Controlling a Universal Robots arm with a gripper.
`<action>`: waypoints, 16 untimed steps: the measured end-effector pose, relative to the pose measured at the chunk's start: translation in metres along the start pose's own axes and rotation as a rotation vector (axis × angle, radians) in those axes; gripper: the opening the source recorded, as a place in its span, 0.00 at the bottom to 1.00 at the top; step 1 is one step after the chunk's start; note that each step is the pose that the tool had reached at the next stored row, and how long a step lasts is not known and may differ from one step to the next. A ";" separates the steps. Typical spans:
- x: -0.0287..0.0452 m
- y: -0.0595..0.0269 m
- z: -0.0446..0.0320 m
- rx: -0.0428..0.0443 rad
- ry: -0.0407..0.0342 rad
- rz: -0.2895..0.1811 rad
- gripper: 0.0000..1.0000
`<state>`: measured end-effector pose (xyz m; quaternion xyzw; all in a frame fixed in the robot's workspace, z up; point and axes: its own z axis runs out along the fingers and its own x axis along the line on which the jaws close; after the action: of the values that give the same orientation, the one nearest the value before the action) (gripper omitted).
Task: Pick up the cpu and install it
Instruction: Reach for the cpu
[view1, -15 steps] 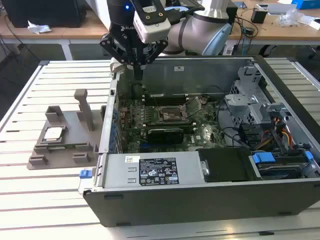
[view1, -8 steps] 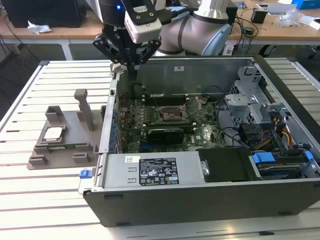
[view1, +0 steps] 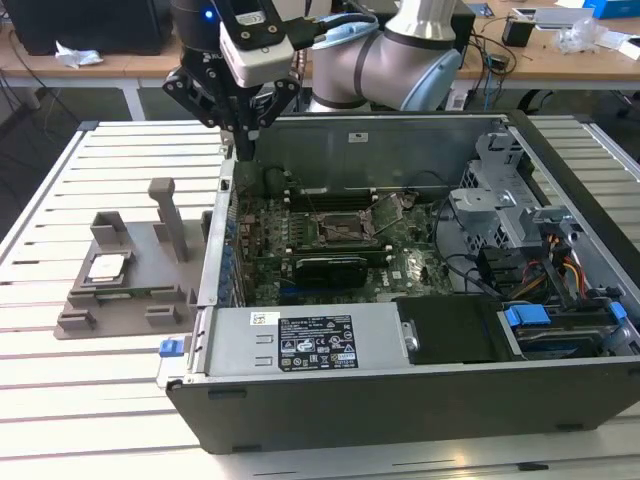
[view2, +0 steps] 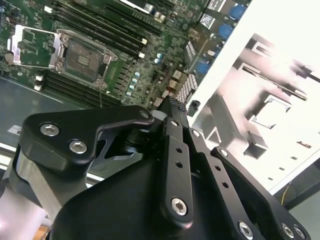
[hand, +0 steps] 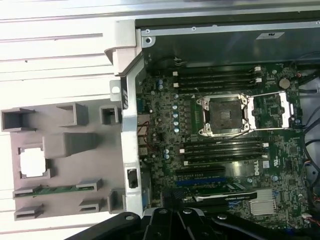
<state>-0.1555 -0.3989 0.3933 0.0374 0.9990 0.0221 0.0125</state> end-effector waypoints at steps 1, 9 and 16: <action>0.0033 -0.0002 -0.0001 0.0000 0.0000 0.000 0.11; 0.0289 -0.0021 -0.0008 0.0000 -0.0001 0.000 0.11; 0.0478 -0.0035 -0.0013 0.0000 -0.0001 0.000 0.11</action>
<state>-0.2034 -0.3989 0.3933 0.0374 0.9990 0.0221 0.0125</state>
